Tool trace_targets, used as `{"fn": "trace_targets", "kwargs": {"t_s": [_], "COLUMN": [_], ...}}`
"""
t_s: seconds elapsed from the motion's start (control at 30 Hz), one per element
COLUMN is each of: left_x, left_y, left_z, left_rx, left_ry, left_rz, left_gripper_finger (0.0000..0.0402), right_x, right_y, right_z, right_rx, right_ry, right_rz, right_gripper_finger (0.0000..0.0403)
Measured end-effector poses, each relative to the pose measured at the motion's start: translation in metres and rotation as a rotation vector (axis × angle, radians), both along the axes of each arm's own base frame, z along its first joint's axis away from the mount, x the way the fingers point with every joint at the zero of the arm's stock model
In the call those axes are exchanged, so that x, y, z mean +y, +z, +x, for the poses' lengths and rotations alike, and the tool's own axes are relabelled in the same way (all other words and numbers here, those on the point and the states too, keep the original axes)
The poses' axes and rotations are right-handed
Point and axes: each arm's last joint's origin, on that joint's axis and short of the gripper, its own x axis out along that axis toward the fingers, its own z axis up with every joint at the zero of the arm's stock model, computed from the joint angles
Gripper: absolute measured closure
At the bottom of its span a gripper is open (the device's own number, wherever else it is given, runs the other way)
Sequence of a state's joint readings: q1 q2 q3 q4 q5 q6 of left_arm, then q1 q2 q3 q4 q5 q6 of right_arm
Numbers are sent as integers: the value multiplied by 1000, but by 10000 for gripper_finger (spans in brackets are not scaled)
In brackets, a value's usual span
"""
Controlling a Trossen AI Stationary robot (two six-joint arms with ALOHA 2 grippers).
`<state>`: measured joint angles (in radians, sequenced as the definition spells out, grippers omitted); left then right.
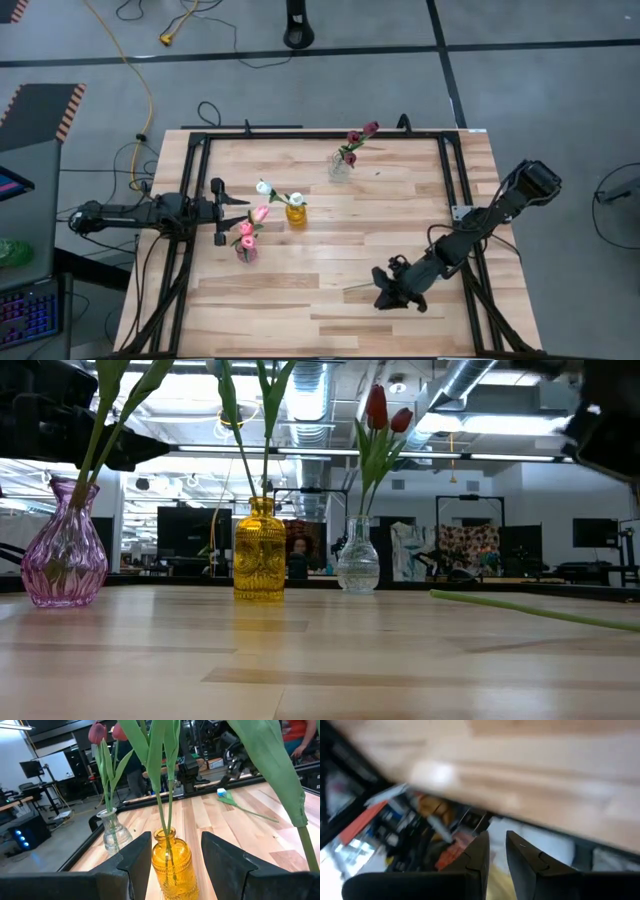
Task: Sort flowers into vase by color
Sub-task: Put the white flower into the yellow vase
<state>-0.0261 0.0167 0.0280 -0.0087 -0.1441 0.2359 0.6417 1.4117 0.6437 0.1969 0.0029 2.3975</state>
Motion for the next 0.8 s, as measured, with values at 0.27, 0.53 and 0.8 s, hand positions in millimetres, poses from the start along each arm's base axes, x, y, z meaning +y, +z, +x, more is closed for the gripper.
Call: {"fn": "trace_targets", "kwargs": {"t_s": [0.27, 0.53, 0.8], "left_x": [0, 0, 0], "left_y": [0, 0, 0], "left_z": [0, 0, 0], "left_rx": [0, 1, 0], "left_ry": [1, 1, 1], "left_rz": [0, 0, 0], "left_gripper_finger": [240, 240, 240], "right_x": [-24, -50, -65], "right_y": [-1, 18, 14], "right_z": [-2, -39, -58], "right_rx": [118, 283, 462], "right_ry": [-73, -69, -59], "right_rz": [-71, -152, -232], "right_gripper_finger": [310, 310, 310]}}
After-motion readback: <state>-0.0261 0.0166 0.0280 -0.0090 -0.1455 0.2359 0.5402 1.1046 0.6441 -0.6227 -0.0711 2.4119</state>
